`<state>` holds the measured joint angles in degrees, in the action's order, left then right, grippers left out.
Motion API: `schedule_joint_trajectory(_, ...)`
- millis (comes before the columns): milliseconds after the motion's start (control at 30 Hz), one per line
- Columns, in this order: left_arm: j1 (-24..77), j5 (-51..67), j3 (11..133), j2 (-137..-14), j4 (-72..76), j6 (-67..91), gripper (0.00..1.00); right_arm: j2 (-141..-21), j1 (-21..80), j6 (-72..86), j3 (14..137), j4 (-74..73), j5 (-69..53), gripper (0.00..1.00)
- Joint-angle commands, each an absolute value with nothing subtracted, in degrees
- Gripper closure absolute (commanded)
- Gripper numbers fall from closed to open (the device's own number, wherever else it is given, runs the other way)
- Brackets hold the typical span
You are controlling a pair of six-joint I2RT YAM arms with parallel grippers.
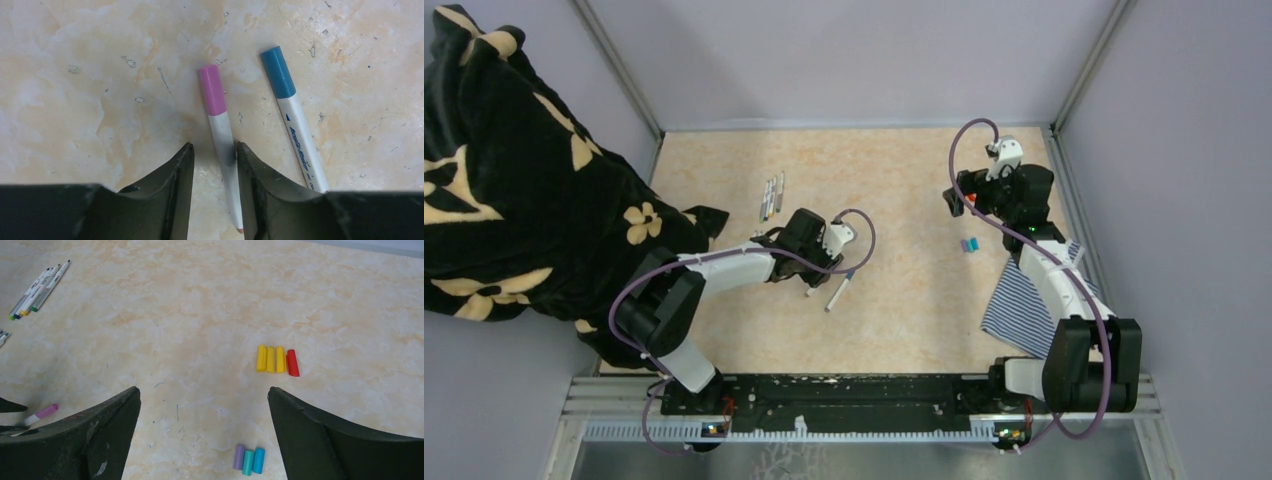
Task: Open the pen caps
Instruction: Pick up the pen from the center of the board.
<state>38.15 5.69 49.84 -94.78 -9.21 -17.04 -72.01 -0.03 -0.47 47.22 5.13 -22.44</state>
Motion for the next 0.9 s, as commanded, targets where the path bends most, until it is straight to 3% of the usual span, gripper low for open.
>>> schedule_joint_trajectory(0, 38.25, 3.59, 49.58, -97.45, -11.50, -17.25, 0.62, -69.70, 0.18, -0.57, 46.59, 8.88, -24.13, 0.03)
schedule_joint_trajectory(300, 38.15, 3.52, 49.04, -96.60, -11.20, -17.09, 1.00, -70.64, 0.19, 0.44, 46.83, 8.85, -29.80, 0.03)
schedule_joint_trajectory(867, 34.75, 7.28, 47.13, -87.65, -9.24, -17.53, 1.00, -74.56, 1.77, 7.99, 46.55, 14.15, -52.95, 0.06)
